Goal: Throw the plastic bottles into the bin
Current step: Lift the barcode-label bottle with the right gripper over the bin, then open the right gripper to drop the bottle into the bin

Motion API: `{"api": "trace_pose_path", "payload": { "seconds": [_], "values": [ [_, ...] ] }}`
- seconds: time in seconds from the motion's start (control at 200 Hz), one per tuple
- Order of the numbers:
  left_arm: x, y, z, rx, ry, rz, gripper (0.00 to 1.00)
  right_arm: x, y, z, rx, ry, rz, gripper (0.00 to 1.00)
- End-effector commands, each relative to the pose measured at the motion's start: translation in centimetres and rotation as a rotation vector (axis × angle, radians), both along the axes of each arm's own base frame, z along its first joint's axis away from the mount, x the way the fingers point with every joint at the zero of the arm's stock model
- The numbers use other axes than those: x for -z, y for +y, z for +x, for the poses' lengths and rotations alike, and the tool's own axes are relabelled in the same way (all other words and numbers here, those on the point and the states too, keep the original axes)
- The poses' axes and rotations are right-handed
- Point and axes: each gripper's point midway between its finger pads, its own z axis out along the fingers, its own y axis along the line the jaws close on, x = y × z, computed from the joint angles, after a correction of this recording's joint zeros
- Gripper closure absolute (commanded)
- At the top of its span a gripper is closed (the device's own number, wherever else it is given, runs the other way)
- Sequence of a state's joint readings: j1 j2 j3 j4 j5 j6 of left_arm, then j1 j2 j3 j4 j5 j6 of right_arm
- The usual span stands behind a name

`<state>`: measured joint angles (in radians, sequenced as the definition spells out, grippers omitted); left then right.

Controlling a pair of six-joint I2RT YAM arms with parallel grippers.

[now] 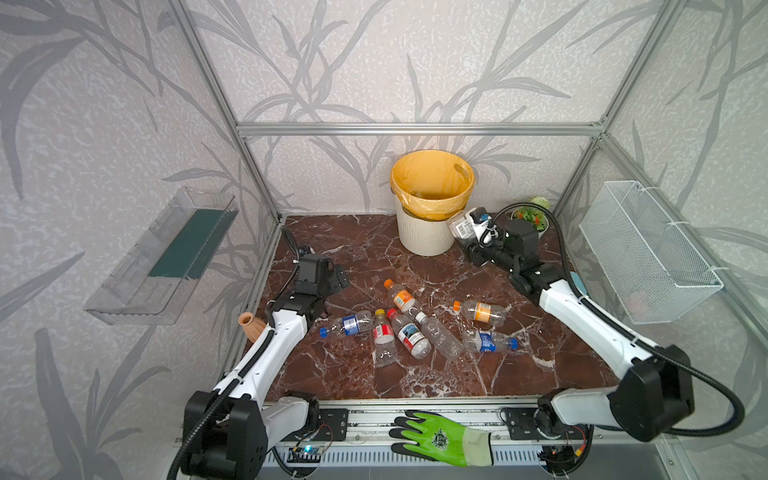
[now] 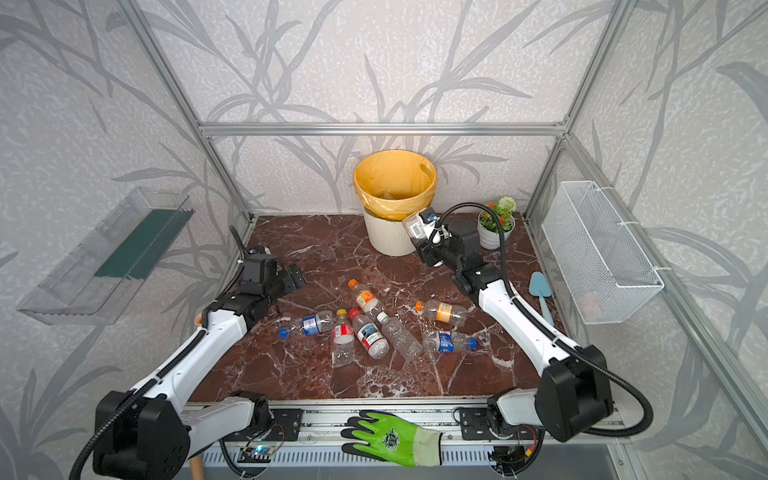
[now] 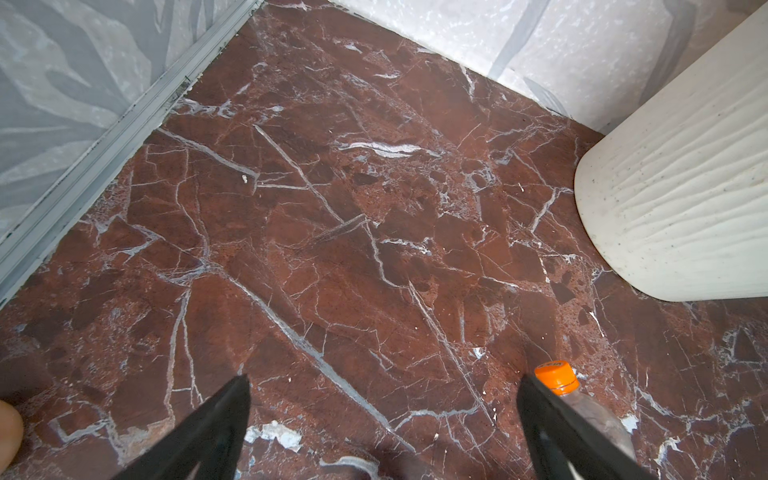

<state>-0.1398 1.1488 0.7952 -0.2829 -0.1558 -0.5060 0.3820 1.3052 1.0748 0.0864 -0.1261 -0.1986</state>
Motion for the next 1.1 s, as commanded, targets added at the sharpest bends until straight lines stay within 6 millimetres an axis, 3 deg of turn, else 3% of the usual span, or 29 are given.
{"api": "trace_pose_path", "payload": {
  "seconds": [0.0,0.18,0.28,0.36,0.455,0.54,0.59,0.62,0.63,0.665,0.72,0.795,0.865,0.925,0.94,1.05,1.065,1.095],
  "values": [
    [0.1,0.3,0.0,-0.021,-0.009,-0.010,0.01,-7.9,-2.4,-1.3,0.084,-0.218,0.154,0.46],
    [-0.1,0.1,0.0,-0.016,-0.015,-0.015,0.01,-16.4,-5.6,-4.8,0.161,-0.447,0.335,0.47],
    [-0.1,0.0,0.2,-0.009,-0.018,-0.019,0.01,-19.3,-5.5,-5.5,0.131,-0.494,0.401,0.47],
    [-0.2,-0.2,0.3,0.001,-0.016,-0.026,0.01,-20.5,-4.7,-4.7,0.098,-0.503,0.448,0.47],
    [-0.2,-0.5,0.3,0.011,-0.017,-0.034,0.01,-21.2,-3.0,-1.8,0.057,-0.470,0.512,0.47],
    [-0.4,-0.7,0.3,0.018,-0.021,-0.038,0.01,-20.7,-0.4,2.4,-0.003,-0.384,0.565,0.46],
    [-0.3,-0.8,0.3,0.021,-0.016,-0.040,0.01,-19.2,1.7,5.8,-0.035,-0.291,0.566,0.46],
    [-0.3,-0.9,0.2,0.024,-0.014,-0.041,0.01,-17.2,3.2,8.3,-0.045,-0.221,0.548,0.43],
    [-0.3,-0.9,0.2,0.023,-0.014,-0.040,0.01,-17.3,3.5,8.7,-0.052,-0.218,0.548,0.42],
    [-0.4,-0.9,0.2,0.025,-0.013,-0.041,0.01,-14.4,4.8,11.4,-0.051,-0.135,0.524,0.33],
    [-0.4,-0.9,0.1,0.024,-0.010,-0.040,0.01,-12.5,5.7,14.1,-0.032,-0.073,0.494,0.22],
    [-0.8,-0.7,0.0,0.022,-0.012,-0.027,0.01,-11.8,5.6,15.7,0.010,-0.040,0.443,0.04],
    [-1.1,-0.5,-0.3,0.018,-0.022,-0.011,0.01,-13.1,4.3,15.3,0.037,-0.075,0.435,0.01],
    [-1.2,-0.3,-0.4,0.016,-0.028,-0.001,0.01,-15.5,2.8,14.0,0.057,-0.148,0.443,0.01],
    [-1.3,-0.3,-0.5,0.017,-0.030,0.002,0.01,-16.8,2.2,13.2,0.060,-0.177,0.452,0.01],
    [-1.5,-0.3,-0.5,0.020,-0.043,0.010,0.01,-19.1,-0.5,10.3,0.091,-0.229,0.452,0.01],
    [-1.6,-0.3,-0.4,0.023,-0.046,0.010,0.01,-20.3,-0.9,9.1,0.088,-0.257,0.456,0.01],
    [-1.7,-0.4,-0.4,0.028,-0.051,0.012,0.01,-20.4,-1.4,8.1,0.092,-0.271,0.444,0.01]
  ]
}}
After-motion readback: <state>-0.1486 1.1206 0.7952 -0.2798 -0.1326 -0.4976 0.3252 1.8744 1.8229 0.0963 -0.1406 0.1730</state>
